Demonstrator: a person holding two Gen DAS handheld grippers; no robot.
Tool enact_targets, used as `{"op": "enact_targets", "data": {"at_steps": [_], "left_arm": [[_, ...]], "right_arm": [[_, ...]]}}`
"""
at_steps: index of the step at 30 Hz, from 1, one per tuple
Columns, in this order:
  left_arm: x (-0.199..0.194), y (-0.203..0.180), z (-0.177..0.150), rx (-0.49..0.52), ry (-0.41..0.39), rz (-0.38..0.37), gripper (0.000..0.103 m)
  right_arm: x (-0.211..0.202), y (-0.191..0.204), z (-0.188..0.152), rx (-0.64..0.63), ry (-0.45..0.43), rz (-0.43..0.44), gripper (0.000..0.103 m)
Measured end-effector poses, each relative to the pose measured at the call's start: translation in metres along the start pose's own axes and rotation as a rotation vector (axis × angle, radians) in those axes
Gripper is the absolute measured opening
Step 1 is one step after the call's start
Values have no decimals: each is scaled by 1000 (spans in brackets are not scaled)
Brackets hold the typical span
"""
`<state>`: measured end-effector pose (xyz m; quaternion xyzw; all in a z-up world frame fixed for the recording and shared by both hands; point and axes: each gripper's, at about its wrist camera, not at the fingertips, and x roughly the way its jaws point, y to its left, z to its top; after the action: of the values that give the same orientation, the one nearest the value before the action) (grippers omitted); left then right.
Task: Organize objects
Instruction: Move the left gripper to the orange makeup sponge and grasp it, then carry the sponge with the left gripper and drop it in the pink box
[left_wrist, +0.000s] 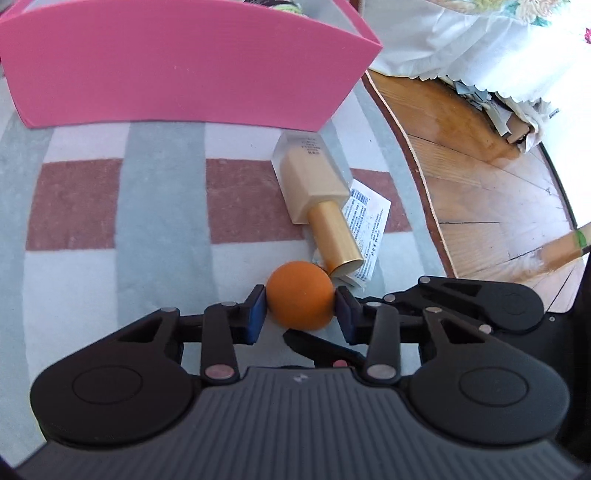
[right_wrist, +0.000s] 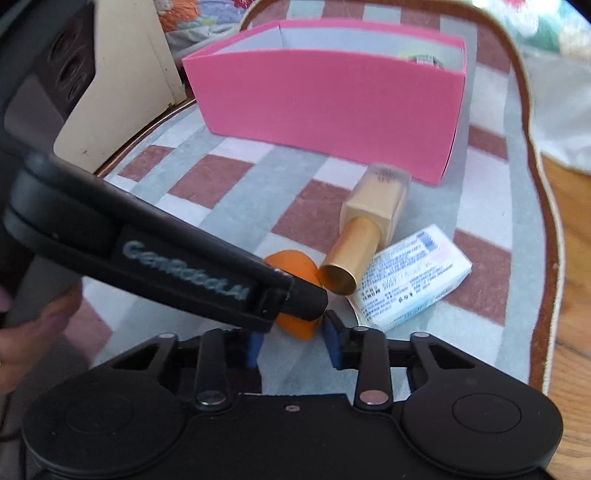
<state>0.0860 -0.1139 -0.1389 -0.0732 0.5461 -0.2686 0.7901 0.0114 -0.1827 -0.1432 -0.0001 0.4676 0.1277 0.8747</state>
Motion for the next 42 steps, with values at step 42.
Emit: {"op": "enact_targets", "data": {"at_steps": [42], "left_arm": [[-202,-10,103,30,-231,-15,38]], "right_arm": [[-126,57,176,-225,-38,56,34]]}}
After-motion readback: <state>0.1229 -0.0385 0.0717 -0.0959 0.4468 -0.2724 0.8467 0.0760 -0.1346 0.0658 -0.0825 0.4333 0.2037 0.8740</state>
